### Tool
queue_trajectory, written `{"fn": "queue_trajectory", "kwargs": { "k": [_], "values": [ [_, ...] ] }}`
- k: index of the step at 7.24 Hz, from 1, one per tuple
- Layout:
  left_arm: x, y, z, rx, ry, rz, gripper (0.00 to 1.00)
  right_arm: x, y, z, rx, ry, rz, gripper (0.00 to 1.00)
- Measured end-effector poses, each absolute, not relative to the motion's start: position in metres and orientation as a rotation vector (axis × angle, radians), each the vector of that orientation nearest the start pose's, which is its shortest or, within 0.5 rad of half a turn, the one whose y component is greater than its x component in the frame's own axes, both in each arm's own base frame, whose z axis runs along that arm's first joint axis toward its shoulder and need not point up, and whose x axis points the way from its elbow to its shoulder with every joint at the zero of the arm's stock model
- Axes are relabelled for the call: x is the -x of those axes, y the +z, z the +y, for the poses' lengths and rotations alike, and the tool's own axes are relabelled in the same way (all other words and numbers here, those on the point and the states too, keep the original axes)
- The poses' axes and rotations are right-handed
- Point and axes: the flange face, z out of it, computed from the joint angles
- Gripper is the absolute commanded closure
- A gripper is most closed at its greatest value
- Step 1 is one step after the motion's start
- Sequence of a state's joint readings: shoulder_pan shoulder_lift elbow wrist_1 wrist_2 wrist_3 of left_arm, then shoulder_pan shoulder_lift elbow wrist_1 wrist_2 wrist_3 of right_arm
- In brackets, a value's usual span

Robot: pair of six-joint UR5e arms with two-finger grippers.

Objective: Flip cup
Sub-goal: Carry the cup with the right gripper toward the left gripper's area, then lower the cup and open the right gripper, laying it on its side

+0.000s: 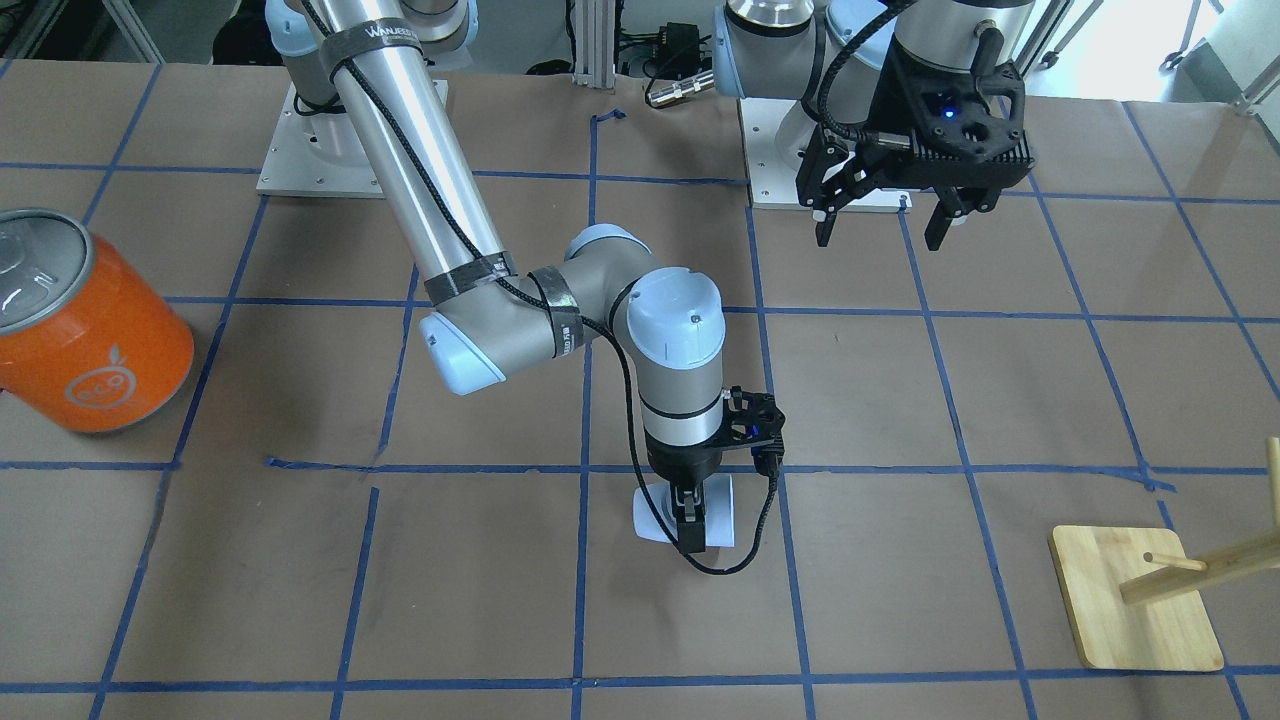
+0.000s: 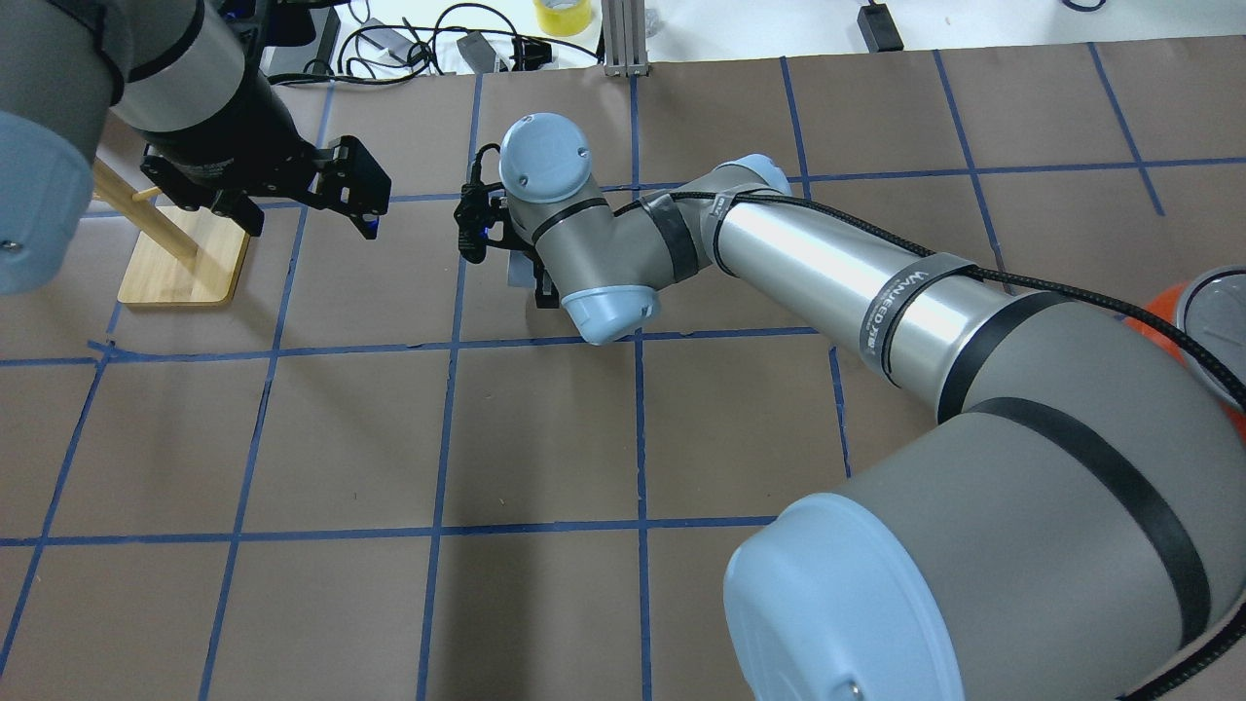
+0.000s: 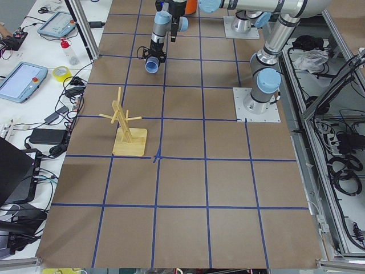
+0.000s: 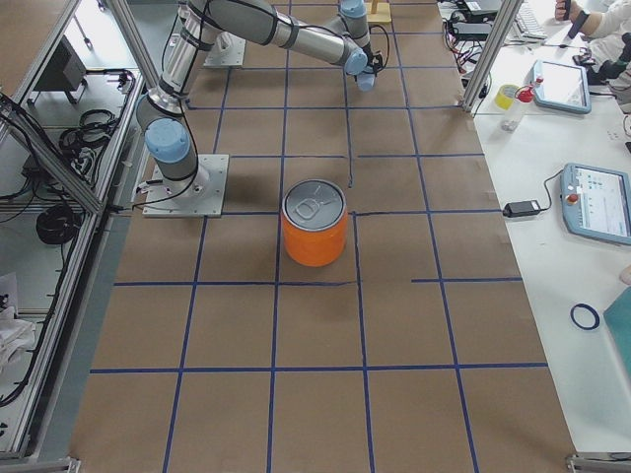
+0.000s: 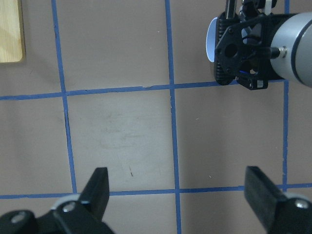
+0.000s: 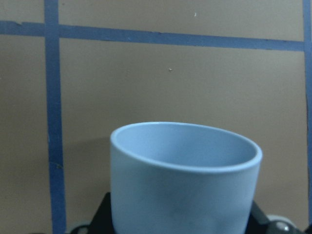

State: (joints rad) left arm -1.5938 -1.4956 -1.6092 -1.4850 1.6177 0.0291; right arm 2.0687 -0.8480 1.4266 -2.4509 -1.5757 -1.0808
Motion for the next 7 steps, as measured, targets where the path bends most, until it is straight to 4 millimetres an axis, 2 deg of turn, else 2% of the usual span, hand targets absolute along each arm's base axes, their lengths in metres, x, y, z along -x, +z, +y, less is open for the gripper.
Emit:
{"fn": "queue_trajectory", "kwargs": {
  "k": [1, 2, 3, 5, 7],
  "values": [
    [0.139, 0.514, -0.468, -0.076, -0.189, 3.087, 0.00, -0.469, 0.194, -0.580, 2.276, -0.441, 2.248, 0.46],
    [0.139, 0.514, -0.468, -0.076, -0.190, 3.087, 0.00, -0.469, 0.189, -0.580, 2.277, -0.423, 2.246, 0.20],
    [0.139, 0.514, -0.468, -0.076, -0.190, 3.087, 0.00, -0.469, 0.185, -0.579, 2.277, -0.416, 2.246, 0.00],
    [0.139, 0.515, -0.468, -0.076, -0.191, 3.087, 0.00, -0.469, 0.187, -0.580, 2.266, -0.425, 2.254, 0.00],
    [0.139, 0.514, -0.468, -0.076, -0.190, 3.088, 0.00, -0.464, 0.203, -0.582, 2.245, -0.438, 2.280, 0.00]
  ]
}}
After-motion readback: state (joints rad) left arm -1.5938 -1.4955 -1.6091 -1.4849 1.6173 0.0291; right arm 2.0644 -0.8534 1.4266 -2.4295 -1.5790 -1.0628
